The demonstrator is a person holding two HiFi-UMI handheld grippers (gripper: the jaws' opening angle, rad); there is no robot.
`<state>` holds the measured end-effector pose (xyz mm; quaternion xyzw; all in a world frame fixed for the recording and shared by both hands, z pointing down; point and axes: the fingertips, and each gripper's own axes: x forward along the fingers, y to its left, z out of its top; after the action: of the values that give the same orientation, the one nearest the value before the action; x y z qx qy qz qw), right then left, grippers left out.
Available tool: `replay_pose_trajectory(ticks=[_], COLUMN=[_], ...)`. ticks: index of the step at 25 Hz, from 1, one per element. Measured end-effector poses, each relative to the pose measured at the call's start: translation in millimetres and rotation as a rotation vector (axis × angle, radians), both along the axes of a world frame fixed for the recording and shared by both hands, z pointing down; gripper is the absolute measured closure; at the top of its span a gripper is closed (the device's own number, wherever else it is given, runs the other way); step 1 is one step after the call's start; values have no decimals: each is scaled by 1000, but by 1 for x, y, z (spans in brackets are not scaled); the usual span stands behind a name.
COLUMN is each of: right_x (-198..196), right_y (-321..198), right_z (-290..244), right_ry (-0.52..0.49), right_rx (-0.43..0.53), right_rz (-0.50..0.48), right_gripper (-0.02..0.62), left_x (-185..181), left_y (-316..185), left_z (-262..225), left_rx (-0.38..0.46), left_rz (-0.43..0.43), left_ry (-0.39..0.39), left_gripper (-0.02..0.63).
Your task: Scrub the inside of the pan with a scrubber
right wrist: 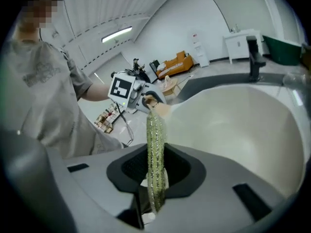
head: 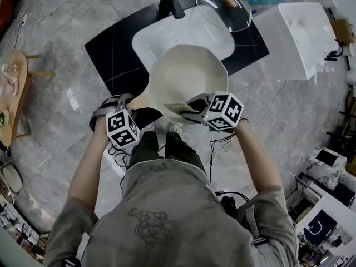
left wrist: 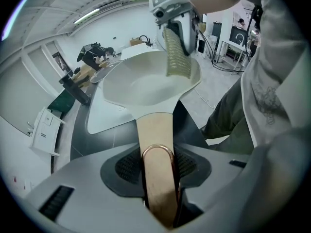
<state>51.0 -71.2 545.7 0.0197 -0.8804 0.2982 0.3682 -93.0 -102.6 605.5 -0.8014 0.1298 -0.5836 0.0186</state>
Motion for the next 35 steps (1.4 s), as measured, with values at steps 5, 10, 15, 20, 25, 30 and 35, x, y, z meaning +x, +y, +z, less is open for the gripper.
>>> replay_pose_trajectory(ticks=[5, 10, 15, 20, 25, 30, 35], right_x=[21, 54, 76, 67, 47, 36, 29], right_y=[-94, -156, -187, -193, -184, -147, -114], right_z=[-44, -41, -3, 27, 50, 91, 98], right_ry=[121, 368, 541, 567, 557, 573, 535], right_rx=[551, 866, 944, 959, 931, 774, 664], right_rz=[240, 372, 428, 400, 307, 129, 37], right_gripper=[515, 515, 515, 514, 514, 515, 515], left_x=[1, 1, 1, 1, 0, 1, 1], left_y=[0, -1, -1, -1, -1, -1, 0], left_z=[0, 0, 0, -1, -1, -1, 0], left_rx=[8, 14, 17, 19, 13, 14, 11], left_rz=[0, 3, 6, 10, 12, 14, 14], left_ry=[-2, 0, 1, 14, 21, 20, 27], left_gripper=[443, 443, 443, 445, 443, 443, 443])
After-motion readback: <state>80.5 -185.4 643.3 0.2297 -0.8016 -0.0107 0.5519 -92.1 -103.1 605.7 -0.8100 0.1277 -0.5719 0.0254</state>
